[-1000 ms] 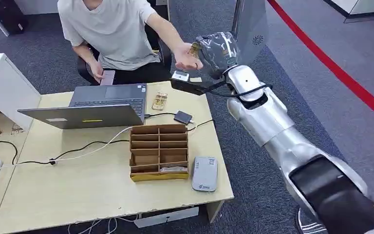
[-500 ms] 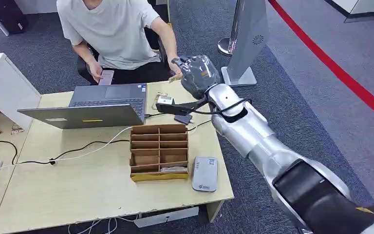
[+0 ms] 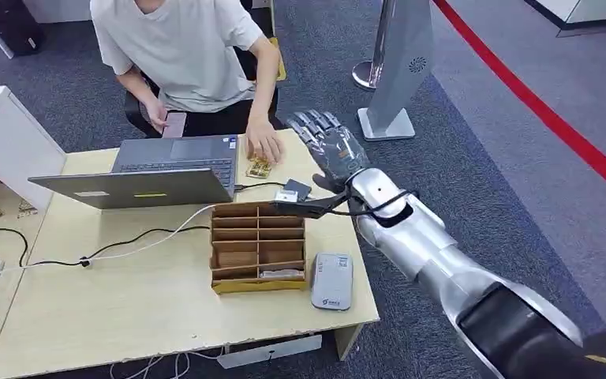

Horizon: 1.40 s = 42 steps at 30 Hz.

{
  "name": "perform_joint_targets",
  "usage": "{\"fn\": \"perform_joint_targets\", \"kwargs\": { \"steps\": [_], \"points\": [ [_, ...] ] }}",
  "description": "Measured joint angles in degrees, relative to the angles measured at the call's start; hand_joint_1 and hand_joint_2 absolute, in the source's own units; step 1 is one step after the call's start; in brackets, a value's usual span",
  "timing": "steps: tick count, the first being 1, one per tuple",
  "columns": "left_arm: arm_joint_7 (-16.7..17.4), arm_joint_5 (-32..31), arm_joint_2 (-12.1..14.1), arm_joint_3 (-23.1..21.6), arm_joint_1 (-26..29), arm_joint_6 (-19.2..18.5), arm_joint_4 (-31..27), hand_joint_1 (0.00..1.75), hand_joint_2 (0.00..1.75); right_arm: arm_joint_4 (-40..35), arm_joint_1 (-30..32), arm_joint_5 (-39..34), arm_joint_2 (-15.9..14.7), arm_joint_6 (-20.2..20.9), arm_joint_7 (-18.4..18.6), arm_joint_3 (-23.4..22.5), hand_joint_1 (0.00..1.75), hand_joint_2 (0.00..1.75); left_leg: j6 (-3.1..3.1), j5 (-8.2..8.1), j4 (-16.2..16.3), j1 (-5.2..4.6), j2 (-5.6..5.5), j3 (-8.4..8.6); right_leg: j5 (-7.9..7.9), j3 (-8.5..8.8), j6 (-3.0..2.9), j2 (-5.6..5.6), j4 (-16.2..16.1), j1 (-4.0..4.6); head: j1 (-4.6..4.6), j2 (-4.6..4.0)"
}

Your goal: Pass the card to the sensor for recognition and then transmit it.

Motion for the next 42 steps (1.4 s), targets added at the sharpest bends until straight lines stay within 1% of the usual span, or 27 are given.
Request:
{"fn": "perform_joint_targets", "kwargs": {
  "steps": [2,5,6,7,11,16,18,23,25,28,30,34,38,40,42],
  "points": [
    [0.24,-0.07,0.0,0.2,-0.02,0.02,0.0,0.0,1.75,-0.17,-0.17,-2.15,-0.59,4.06,1.51,-0.39,0.0,1.75,0.0,0.0,0.0,0.0,0.0,0.0,0.0,0.0,0.0,0.0,0.0,0.0,0.0,0.0],
    [0.57,-0.31,0.02,0.77,0.04,0.02,0.0,0.0,1.75,1.68,-2.93,-7.94,-0.94,17.37,2.86,-1.44,0.0,1.75,-0.02,0.02,0.0,0.0,0.0,-0.03,0.02,-0.03,-0.03,-0.01,0.02,0.0,0.0,0.0],
    [0.5,-0.31,0.0,0.98,0.04,0.02,0.0,0.0,1.75,2.55,-4.13,-8.84,-0.98,19.86,2.86,-1.59,0.0,1.75,-0.02,0.06,0.0,0.01,-0.02,-0.04,0.03,-0.03,-0.03,-0.02,0.02,0.01,0.02,0.0],
    [0.3,-0.31,0.0,1.09,0.06,0.02,0.0,0.0,1.75,3.13,-5.1,-9.33,-1.05,20.3,2.86,-1.84,0.0,1.75,-0.02,0.06,0.0,0.01,-0.02,-0.05,0.05,-0.04,-0.06,-0.02,0.02,0.01,0.02,0.0],
    [0.15,-0.31,0.0,1.55,0.0,0.11,0.0,0.0,1.75,4.61,-7.82,-10.01,-1.03,20.54,2.1,-2.25,0.0,1.75,-0.02,0.06,0.0,0.02,0.01,-0.04,0.06,-0.06,-0.07,0.0,0.02,0.01,0.0,0.0],
    [0.15,0.09,-0.09,2.56,0.06,0.33,0.0,0.0,1.75,4.72,-8.09,-10.14,-1.07,19.93,0.52,-2.19,0.0,1.75,-0.02,0.06,0.0,0.01,0.0,-0.05,0.06,-0.07,-0.07,-0.01,0.02,0.01,0.0,0.0],
    [0.17,0.17,-0.18,2.95,0.07,0.39,0.0,0.0,1.75,3.32,-7.66,-10.82,-1.66,19.6,-0.02,-2.01,0.0,1.75,-0.02,0.05,0.0,0.01,0.01,-0.05,0.06,-0.08,-0.07,0.0,0.01,0.01,0.0,0.0],
    [0.09,0.59,-0.5,4.24,0.29,0.83,0.0,0.0,1.75,-3.72,-5.05,-11.93,-5.18,19.06,-0.57,-1.31,0.0,1.75,-0.02,0.05,0.0,0.0,0.0,-0.07,0.06,-0.08,-0.07,-0.01,-0.02,0.01,0.02,0.0],
    [0.07,0.79,-0.61,4.61,0.38,0.96,0.0,0.0,1.75,-7.48,-3.46,-11.95,-7.15,18.9,-0.57,-0.85,0.0,1.75,-0.02,0.05,0.01,0.0,-0.05,-0.07,0.06,-0.09,-0.07,-0.06,-0.04,0.01,0.0,0.0],
    [0.07,1.14,-0.96,5.6,0.77,1.16,0.0,0.0,1.75,-15.68,0.05,-12.04,-11.43,18.12,-0.72,-0.31,0.0,1.75,-0.02,0.04,0.02,0.0,-0.08,-0.12,0.05,-0.1,-0.06,-0.09,-0.06,0.0,0.02,0.0],
    [0.09,1.38,-1.11,6.03,0.88,1.53,0.0,0.0,1.75,-21.23,2.82,-12.02,-14.52,17.59,-0.72,-0.15,0.0,1.75,-0.02,0.03,0.02,0.0,-0.07,-0.13,0.05,-0.12,-0.06,-0.09,-0.08,0.01,0.0,0.0],
    [0.13,2.21,-1.62,7.45,0.96,2.27,0.0,0.0,1.75,-32.91,9.6,-11.69,-21.36,14.97,-0.79,-0.79,0.0,1.75,0.02,-0.01,0.03,0.0,-0.17,-0.17,0.03,-0.16,-0.04,-0.2,-0.11,0.01,0.02,0.0],
    [0.26,3.12,-2.27,9.09,1.21,3.08,0.0,0.0,1.75,-46.78,20.44,-10.8,-29.69,10.93,-1.62,-4.6,0.0,1.75,0.1,-0.08,0.02,0.0,-0.31,-0.24,-0.02,-0.17,0.01,-0.31,-0.13,0.01,0.02,0.0],
    [0.28,3.32,-2.58,10.01,1.27,3.43,0.0,0.0,1.75,-53.19,27.28,-9.11,-32.77,9.22,-2.66,-7.88,0.0,1.75,0.13,-0.13,0.02,-0.01,-0.33,-0.27,-0.07,-0.16,0.06,-0.35,-0.14,0.01,0.02,0.0],
    [0.44,3.32,-2.97,10.75,1.3,3.8,0.0,0.0,1.75,-58.97,34.28,-6.83,-34.94,7.65,-4.15,-11.62,0.0,1.75,0.1,-0.16,0.01,0.0,-0.31,-0.28,-0.09,-0.18,0.05,-0.33,-0.14,0.01,0.0,0.0]
  ]
}}
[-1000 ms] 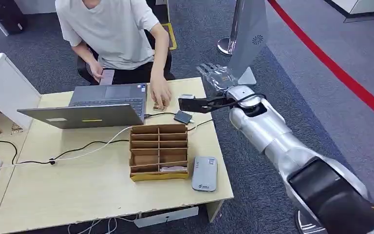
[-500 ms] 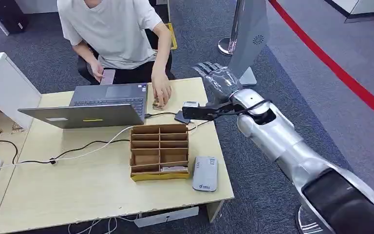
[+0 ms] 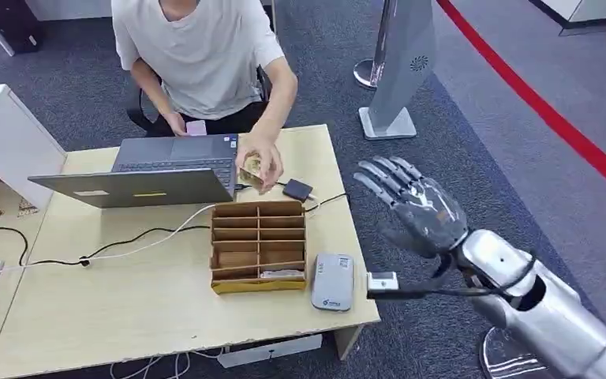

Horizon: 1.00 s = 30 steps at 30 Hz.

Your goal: Pass the card to the sensor for recognition and then transmit it.

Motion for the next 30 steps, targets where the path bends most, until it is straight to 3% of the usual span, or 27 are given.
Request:
{"fn": "perform_joint_targets", "kwargs": {
  "steps": [6,12,22,30],
  "points": [
    [0.2,-0.11,-0.64,2.02,-0.02,0.42,0.0,0.0,1.75,-11.74,16.18,6.15,-1.93,-4.84,-1.6,-7.53,0.0,1.75,-0.01,-0.01,-0.03,0.0,0.05,0.0,-0.05,-0.02,0.01,0.03,0.0,0.0,0.0,0.0],
    [0.2,-0.31,-0.94,3.09,-0.05,0.75,0.0,0.0,1.75,-15.65,23.64,9.93,-1.71,-7.72,-1.51,-8.89,0.0,1.75,-0.01,0.0,-0.03,0.0,0.13,0.02,-0.04,0.0,0.02,0.07,0.01,0.0,0.02,0.0],
    [0.15,-1.25,-0.99,3.52,-0.15,0.72,0.0,0.0,1.75,-14.31,25.26,12.47,2.49,-9.77,-1.56,-7.09,0.0,1.75,-0.01,0.01,-0.02,0.01,0.21,0.06,-0.03,0.03,0.02,0.14,0.02,0.0,0.02,0.0],
    [0.13,-2.45,-0.99,3.54,-0.43,0.31,0.0,0.0,1.75,-8.5,20.74,13.76,7.97,-10.73,-1.34,-2.17,0.0,1.75,-0.01,0.01,-0.03,0.01,0.25,0.07,-0.03,0.04,0.02,0.18,0.04,0.0,0.02,0.0]
  ]
}}
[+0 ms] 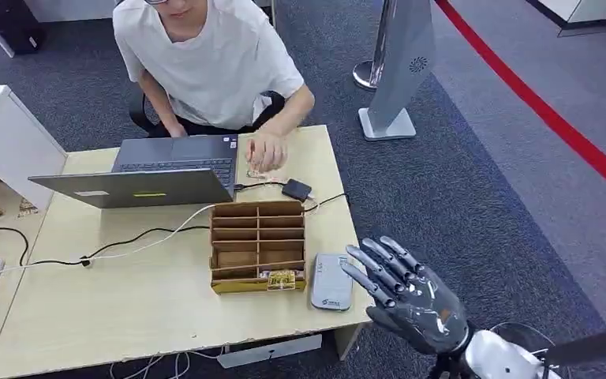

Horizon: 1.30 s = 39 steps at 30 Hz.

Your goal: Pass the card to the sensor for recognition and then transmit it.

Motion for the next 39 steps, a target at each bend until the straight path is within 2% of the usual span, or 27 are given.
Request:
{"fn": "perform_joint_targets", "kwargs": {
  "steps": [5,7,9,13,20,30,35,39],
  "points": [
    [0.0,-0.46,0.0,0.0,-0.1,-0.02,0.0,0.0,1.75,5.46,-3.23,2.86,4.95,-2.57,1.62,4.89,0.0,1.75,-0.01,0.01,0.0,0.0,0.01,0.02,0.0,0.0,-0.01,0.02,0.01,0.0,-0.04,0.0],
    [0.0,-0.68,0.0,0.02,-0.13,0.0,0.0,0.0,1.75,7.01,-3.68,3.56,6.79,-4.41,2.27,6.22,0.0,1.75,-0.01,0.01,0.0,0.01,0.0,0.02,0.0,0.0,-0.01,0.02,0.01,0.01,0.0,0.0],
    [0.02,-0.92,0.0,0.04,-0.16,0.04,0.0,0.0,1.75,9.66,-3.86,5.14,9.88,-7.33,3.67,8.0,0.0,1.75,-0.01,0.0,-0.01,0.02,0.01,0.02,-0.01,0.0,-0.02,0.02,0.01,0.01,-0.02,0.0],
    [0.2,-1.18,-0.07,0.42,-0.21,0.09,0.0,0.0,1.75,13.35,-3.67,5.9,14.27,-10.23,5.29,10.38,0.0,1.75,-0.01,0.0,-0.01,0.02,0.0,0.0,-0.03,-0.02,-0.03,0.02,0.01,0.01,0.0,0.0],
    [0.68,-1.81,-0.11,0.96,-0.22,0.13,0.0,0.0,1.75,16.39,-1.98,5.84,19.58,-11.19,4.7,11.17,0.0,1.75,-0.01,0.0,-0.01,0.01,0.01,0.0,-0.03,-0.02,-0.03,0.02,0.01,0.0,-0.02,0.0],
    [0.7,-3.08,-0.11,1.29,-0.23,0.04,0.0,0.0,1.75,19.12,1.06,7.96,26.97,-11.21,-0.11,6.59,0.0,1.75,-0.01,0.0,-0.01,0.02,0.02,0.01,-0.03,-0.03,-0.04,0.02,0.01,0.01,0.0,0.0],
    [0.72,-4.13,-0.09,1.29,-0.25,-0.26,0.0,0.0,1.75,20.69,1.71,11.6,31.33,-11.21,-2.03,1.82,0.0,1.75,-0.01,0.0,-0.01,0.01,0.02,0.01,-0.03,-0.02,-0.04,0.03,0.01,0.0,-0.02,0.0],
    [0.72,-4.81,-0.07,1.29,-0.27,-0.39,0.0,0.0,1.75,22.14,1.64,14.14,34.25,-11.21,-2.14,-2.08,0.0,1.75,-0.01,0.01,-0.01,0.01,0.02,0.0,-0.03,-0.02,-0.04,0.02,0.01,0.01,-0.02,0.0]
  ]
}}
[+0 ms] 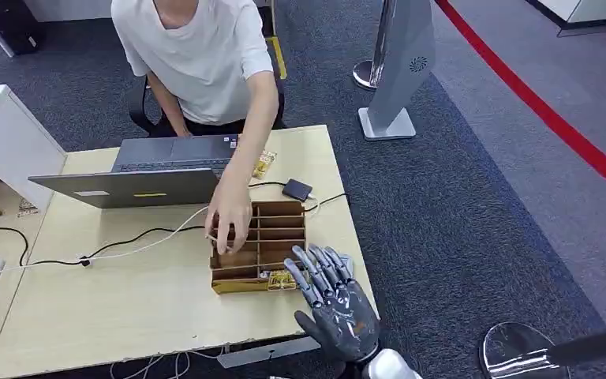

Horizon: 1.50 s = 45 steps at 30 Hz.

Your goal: Pass the card to the sensor for recognition and then transmit it.

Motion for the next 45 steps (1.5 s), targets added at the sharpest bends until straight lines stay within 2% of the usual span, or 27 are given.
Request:
{"fn": "perform_joint_targets", "kwargs": {
  "steps": [4,10,15,18,23,35,45],
  "points": [
    [0.0,-0.5,0.13,0.0,-0.03,-0.26,0.0,0.0,1.75,1.57,-0.18,1.31,2.27,0.0,0.06,-2.99,0.0,1.75,0.0,0.0,0.0,0.0,0.0,0.0,0.0,0.0,0.0,0.0,0.0,0.0,0.02,0.0],
    [0.0,-0.81,0.2,0.0,-0.07,-0.41,0.0,0.0,1.75,3.72,-0.51,2.23,4.02,0.0,0.39,-5.16,0.0,1.75,0.0,0.0,0.0,0.0,0.0,-0.01,0.0,-0.01,0.0,0.0,0.0,0.0,0.0,0.0],
    [0.0,-1.0,0.22,0.0,-0.08,-0.48,0.0,0.0,1.75,5.4,-0.59,2.23,4.52,0.0,1.2,-5.61,0.0,1.75,0.0,0.0,0.0,0.0,0.0,-0.01,0.0,-0.01,0.0,0.0,0.0,0.0,0.02,0.0],
    [0.0,-1.03,0.22,0.02,-0.09,-0.48,0.0,0.0,1.75,5.99,-0.56,2.16,4.54,0.0,3.34,-5.33,0.0,1.75,0.0,0.0,0.0,0.0,0.0,-0.01,0.0,-0.01,0.0,0.0,0.0,0.0,0.02,0.0],
    [0.0,-0.96,0.2,0.02,-0.09,-0.37,0.0,0.0,1.75,6.64,0.1,2.18,4.54,0.0,3.52,-4.96,0.0,1.75,0.0,0.0,0.0,0.0,0.0,-0.01,0.0,-0.02,0.0,0.0,0.0,0.0,0.0,0.0],
    [0.11,-2.25,0.13,0.63,-0.12,-0.24,0.0,0.0,1.75,9.7,0.97,1.72,4.65,0.0,1.77,-4.0,0.0,1.75,0.0,-0.01,0.0,0.0,0.0,-0.02,-0.01,-0.02,-0.01,0.0,0.0,0.0,0.02,0.0],
    [0.11,-2.95,0.15,1.01,-0.21,-0.31,0.0,0.0,1.75,12.22,0.16,1.02,6.18,-0.02,-1.03,-4.41,0.0,1.75,0.0,0.0,0.0,0.0,0.0,-0.02,-0.01,-0.02,-0.01,0.0,0.0,0.0,0.0,0.0]
  ]
}}
